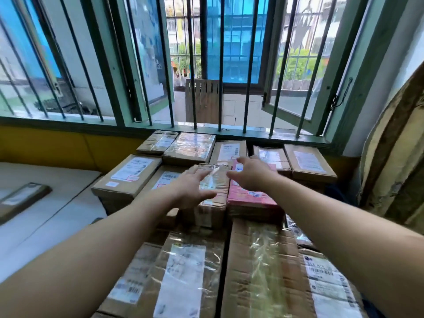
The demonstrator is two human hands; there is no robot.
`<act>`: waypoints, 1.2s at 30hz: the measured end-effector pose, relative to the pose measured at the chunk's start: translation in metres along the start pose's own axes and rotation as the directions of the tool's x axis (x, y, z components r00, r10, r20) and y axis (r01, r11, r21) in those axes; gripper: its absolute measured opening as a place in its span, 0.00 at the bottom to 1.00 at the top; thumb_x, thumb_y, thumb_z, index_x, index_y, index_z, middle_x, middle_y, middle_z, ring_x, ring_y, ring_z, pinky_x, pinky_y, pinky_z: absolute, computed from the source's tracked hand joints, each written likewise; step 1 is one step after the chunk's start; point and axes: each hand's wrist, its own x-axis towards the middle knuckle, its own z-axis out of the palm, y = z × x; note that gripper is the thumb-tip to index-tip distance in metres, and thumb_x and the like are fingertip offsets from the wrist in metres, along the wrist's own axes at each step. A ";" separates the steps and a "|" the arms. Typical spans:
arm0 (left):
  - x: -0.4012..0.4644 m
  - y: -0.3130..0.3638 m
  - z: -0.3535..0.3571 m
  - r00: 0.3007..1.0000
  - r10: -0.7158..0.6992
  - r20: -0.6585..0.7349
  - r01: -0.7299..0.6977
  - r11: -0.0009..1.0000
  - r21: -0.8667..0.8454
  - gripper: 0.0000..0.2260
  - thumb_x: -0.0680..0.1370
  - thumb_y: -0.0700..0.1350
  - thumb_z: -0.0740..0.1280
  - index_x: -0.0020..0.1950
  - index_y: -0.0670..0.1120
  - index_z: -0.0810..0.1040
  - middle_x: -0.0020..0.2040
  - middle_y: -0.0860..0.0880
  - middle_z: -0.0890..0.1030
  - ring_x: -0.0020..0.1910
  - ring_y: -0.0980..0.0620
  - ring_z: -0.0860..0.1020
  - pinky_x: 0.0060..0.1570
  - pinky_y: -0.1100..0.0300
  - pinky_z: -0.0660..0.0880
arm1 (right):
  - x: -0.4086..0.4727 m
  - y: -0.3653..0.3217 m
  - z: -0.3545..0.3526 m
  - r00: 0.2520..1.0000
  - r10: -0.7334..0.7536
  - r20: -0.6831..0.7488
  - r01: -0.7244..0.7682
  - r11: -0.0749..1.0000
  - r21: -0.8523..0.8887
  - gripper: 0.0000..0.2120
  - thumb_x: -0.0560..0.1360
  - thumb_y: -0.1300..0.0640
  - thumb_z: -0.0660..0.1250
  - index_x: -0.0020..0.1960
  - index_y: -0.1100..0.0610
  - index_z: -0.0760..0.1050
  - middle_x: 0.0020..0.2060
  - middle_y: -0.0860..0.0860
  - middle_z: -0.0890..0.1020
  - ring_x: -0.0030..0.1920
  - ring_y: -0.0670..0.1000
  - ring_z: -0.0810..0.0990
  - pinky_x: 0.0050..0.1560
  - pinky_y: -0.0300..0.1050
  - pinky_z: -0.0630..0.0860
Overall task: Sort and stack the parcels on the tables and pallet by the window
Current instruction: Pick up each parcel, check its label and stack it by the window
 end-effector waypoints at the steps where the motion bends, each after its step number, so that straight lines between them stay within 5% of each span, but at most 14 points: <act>1: -0.008 -0.012 -0.007 1.000 -0.027 -0.010 0.027 1.000 0.005 0.34 0.78 0.57 0.64 0.79 0.53 0.51 0.80 0.47 0.46 0.78 0.47 0.49 0.74 0.53 0.50 | -0.003 -0.017 0.001 1.000 -0.032 0.000 0.032 1.000 -0.001 0.34 0.78 0.38 0.61 0.78 0.52 0.59 0.76 0.58 0.61 0.74 0.61 0.64 0.72 0.57 0.64; 14: -0.171 -0.264 -0.075 0.946 -0.256 -0.198 0.248 0.967 -0.063 0.32 0.78 0.56 0.64 0.78 0.53 0.54 0.79 0.47 0.49 0.78 0.47 0.51 0.74 0.52 0.52 | -0.030 -0.310 0.099 0.936 -0.349 0.038 0.351 0.935 -0.050 0.33 0.77 0.34 0.60 0.76 0.49 0.62 0.72 0.54 0.68 0.70 0.58 0.69 0.66 0.52 0.71; 19: -0.224 -0.352 -0.079 0.919 -0.354 -0.173 0.341 0.935 -0.097 0.33 0.78 0.60 0.63 0.78 0.55 0.51 0.80 0.49 0.49 0.78 0.48 0.50 0.75 0.49 0.53 | -0.046 -0.409 0.165 0.904 -0.413 0.111 0.400 0.909 0.117 0.34 0.77 0.37 0.63 0.78 0.47 0.57 0.75 0.54 0.64 0.68 0.58 0.71 0.62 0.53 0.76; 25: -0.256 -0.429 -0.070 0.867 -0.471 -0.160 0.438 0.876 -0.203 0.33 0.78 0.58 0.64 0.78 0.54 0.52 0.79 0.50 0.51 0.78 0.50 0.51 0.75 0.51 0.52 | -0.036 -0.478 0.223 0.828 -0.523 0.203 0.501 0.852 0.152 0.34 0.79 0.40 0.63 0.79 0.49 0.55 0.72 0.54 0.67 0.65 0.56 0.74 0.57 0.45 0.76; 36: -0.224 -0.532 -0.099 0.754 -0.640 -0.151 0.589 0.759 -0.277 0.33 0.77 0.58 0.65 0.78 0.54 0.54 0.79 0.51 0.55 0.76 0.49 0.55 0.74 0.52 0.55 | 0.060 -0.571 0.273 0.746 -0.604 0.281 0.581 0.796 0.170 0.34 0.77 0.39 0.64 0.77 0.50 0.58 0.71 0.55 0.68 0.65 0.57 0.74 0.62 0.52 0.76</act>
